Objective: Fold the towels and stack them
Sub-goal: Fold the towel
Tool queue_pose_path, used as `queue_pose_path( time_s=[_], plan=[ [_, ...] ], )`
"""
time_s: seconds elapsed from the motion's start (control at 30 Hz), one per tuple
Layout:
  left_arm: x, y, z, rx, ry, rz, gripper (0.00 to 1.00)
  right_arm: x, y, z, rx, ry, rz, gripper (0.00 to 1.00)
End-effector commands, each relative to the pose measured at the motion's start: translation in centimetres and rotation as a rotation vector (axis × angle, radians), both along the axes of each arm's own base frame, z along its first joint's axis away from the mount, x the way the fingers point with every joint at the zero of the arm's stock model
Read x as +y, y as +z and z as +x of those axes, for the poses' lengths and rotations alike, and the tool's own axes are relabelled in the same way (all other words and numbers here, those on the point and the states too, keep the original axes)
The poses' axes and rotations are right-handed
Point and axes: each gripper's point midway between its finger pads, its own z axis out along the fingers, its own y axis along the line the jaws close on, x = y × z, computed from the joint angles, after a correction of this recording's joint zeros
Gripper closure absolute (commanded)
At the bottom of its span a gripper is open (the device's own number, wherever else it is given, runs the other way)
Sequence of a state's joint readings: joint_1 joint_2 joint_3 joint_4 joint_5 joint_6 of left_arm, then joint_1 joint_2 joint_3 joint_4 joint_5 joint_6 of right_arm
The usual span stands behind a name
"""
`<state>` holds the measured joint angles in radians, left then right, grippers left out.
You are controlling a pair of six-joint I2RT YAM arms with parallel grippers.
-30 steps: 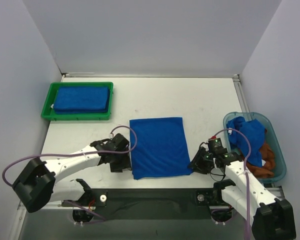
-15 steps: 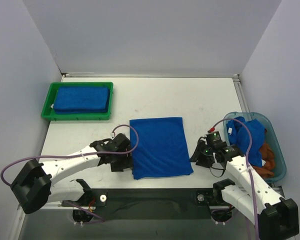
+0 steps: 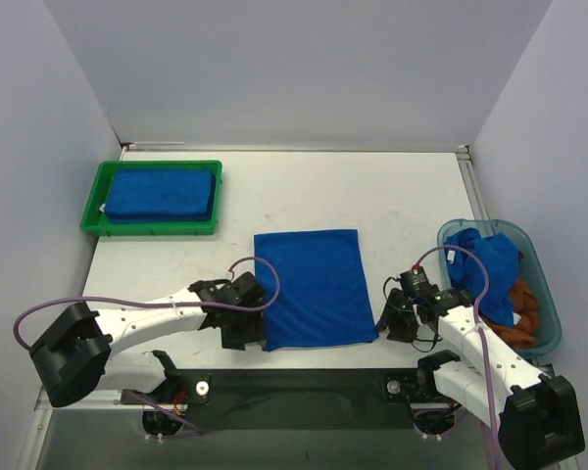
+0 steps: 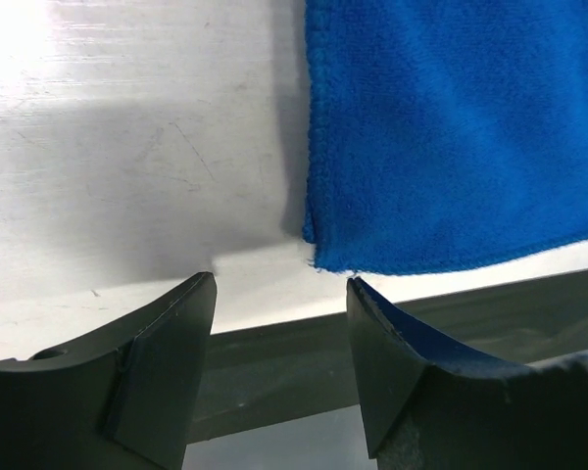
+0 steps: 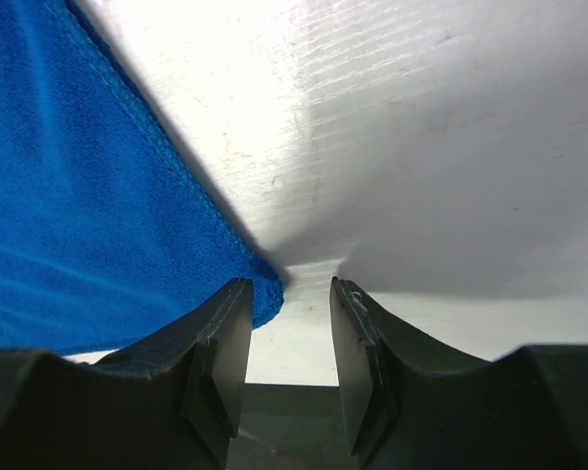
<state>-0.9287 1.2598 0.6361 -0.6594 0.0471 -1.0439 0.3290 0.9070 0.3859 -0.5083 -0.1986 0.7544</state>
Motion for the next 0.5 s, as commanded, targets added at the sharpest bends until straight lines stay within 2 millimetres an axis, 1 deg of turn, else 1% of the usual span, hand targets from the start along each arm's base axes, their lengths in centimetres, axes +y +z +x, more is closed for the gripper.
queue_pose_path(
  time_s=[0.0,0.03,0.07,0.1,0.13,0.17,0.2,0.23,0.27,0.3,0.33,0.37,0.4,0.43,0.47],
  plan=[
    [-0.6,1.3,2.2,-0.082,0.046,0.013,0.34,0.3,0.5,0.6,-0.042,-0.015,0.017,0.63],
    [-0.6,1.8,3.3,-0.126,0.054,0.025,0.36,0.5,0.8,1.0,-0.064,-0.007,0.022,0.63],
    [-1.2,2.9,4.5,-0.162,0.065,0.007,0.37,0.7,1.5,1.7,-0.104,-0.001,0.034,0.64],
    [-1.3,3.4,5.6,-0.188,0.071,0.012,0.39,1.0,2.5,2.6,-0.14,0.003,0.045,0.65],
    [-0.9,3.9,7.2,-0.223,0.103,0.023,0.41,1.2,3.2,3.4,-0.171,0.015,0.051,0.66],
    [-1.4,5.2,8.9,-0.258,0.12,0.004,0.43,1.6,3.9,4.6,-0.22,0.029,0.059,0.67],
    [-1.7,5.2,10.3,-0.28,0.104,0.012,0.44,1.8,4.1,5.4,-0.226,0.036,0.059,0.67],
    [-1.3,5.4,11.8,-0.296,0.125,0.018,0.44,2.4,5.3,6.7,-0.265,0.043,0.075,0.68],
    [-1.5,5.8,12.9,-0.312,0.127,0.016,0.44,2.9,5.9,8.3,-0.31,0.047,0.09,0.69],
    [-2.2,5.8,14.4,-0.326,0.109,0.023,0.44,3.2,5.3,8.9,-0.282,0.045,0.085,0.69],
    [-2.2,6.0,15.8,-0.337,0.119,0.023,0.45,4.0,6.0,10.0,-0.292,0.049,0.11,0.69],
    [-2.4,5.8,16.5,-0.343,0.107,0.033,0.46,4.8,5.4,11.2,-0.28,0.057,0.122,0.7],
    [-3.0,5.5,17.9,-0.349,0.086,0.051,0.46,5.2,5.4,11.9,-0.277,0.059,0.132,0.71],
    [-3.0,5.1,18.6,-0.349,0.08,0.067,0.47,5.9,6.2,13.2,-0.3,0.061,0.146,0.71],
    [-2.8,4.7,19.4,-0.346,0.082,0.077,0.47,6.4,5.5,14.2,-0.29,0.064,0.146,0.71]
  ],
)
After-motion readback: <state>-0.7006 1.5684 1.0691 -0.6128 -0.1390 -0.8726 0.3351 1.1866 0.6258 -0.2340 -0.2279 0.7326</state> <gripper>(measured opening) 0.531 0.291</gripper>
